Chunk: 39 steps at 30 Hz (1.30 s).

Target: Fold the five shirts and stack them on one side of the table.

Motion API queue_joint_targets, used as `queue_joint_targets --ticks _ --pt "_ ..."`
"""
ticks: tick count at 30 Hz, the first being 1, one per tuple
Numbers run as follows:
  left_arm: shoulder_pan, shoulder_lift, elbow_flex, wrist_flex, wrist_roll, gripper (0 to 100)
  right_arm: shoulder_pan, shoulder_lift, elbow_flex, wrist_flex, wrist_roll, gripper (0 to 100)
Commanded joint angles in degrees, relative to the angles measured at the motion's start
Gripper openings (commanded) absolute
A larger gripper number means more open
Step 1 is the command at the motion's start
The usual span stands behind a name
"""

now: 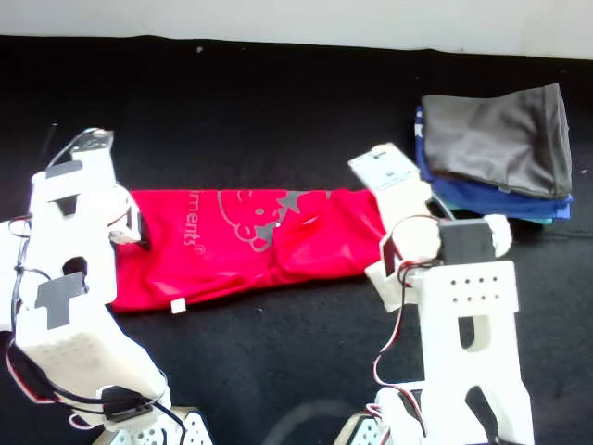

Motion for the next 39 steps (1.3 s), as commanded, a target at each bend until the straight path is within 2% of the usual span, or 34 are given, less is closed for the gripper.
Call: queue_joint_targets --ticks 1,5,10,15,19,23,27,31,37,39 --pt "3.8 0.5 -0.2 1.5 0.4 23 2.9 -4.1 -0.1 0.2 0.5 0.6" --pt "3.8 0.5 0.0 1.5 0.2 21 6.7 -8.1 0.4 0.1 0.5 0.6" --pt "3.5 0.6 0.1 1.8 0.1 0 11.1 -10.3 2.0 0.1 0.5 0.6" --pt "-0.5 0.0 -1.3 3.5 -0.7 1 17.8 -13.1 8.3 -3.6 0.5 0.6" --pt "-6.3 -0.1 -8.2 10.6 -4.5 1 22.5 -18.5 20.4 -11.6 1.5 0.6" --pt "-12.6 0.0 -16.8 17.0 -5.5 1 23.8 -23.4 34.6 -19.3 7.1 0.6" --pt "-15.1 0.0 -23.8 22.0 -8.5 1 28.3 -24.6 44.3 -26.9 7.0 0.6" --pt "-10.9 -0.1 -27.7 28.8 -8.4 1 30.7 -24.8 50.2 -32.7 7.0 0.6" --pt "2.2 -0.2 -32.0 35.3 -5.6 1 30.8 -25.0 59.8 -43.4 6.5 0.6" --pt "6.5 -0.2 -33.1 35.3 -4.5 1 31.4 -25.0 63.0 -47.3 3.0 0.6"
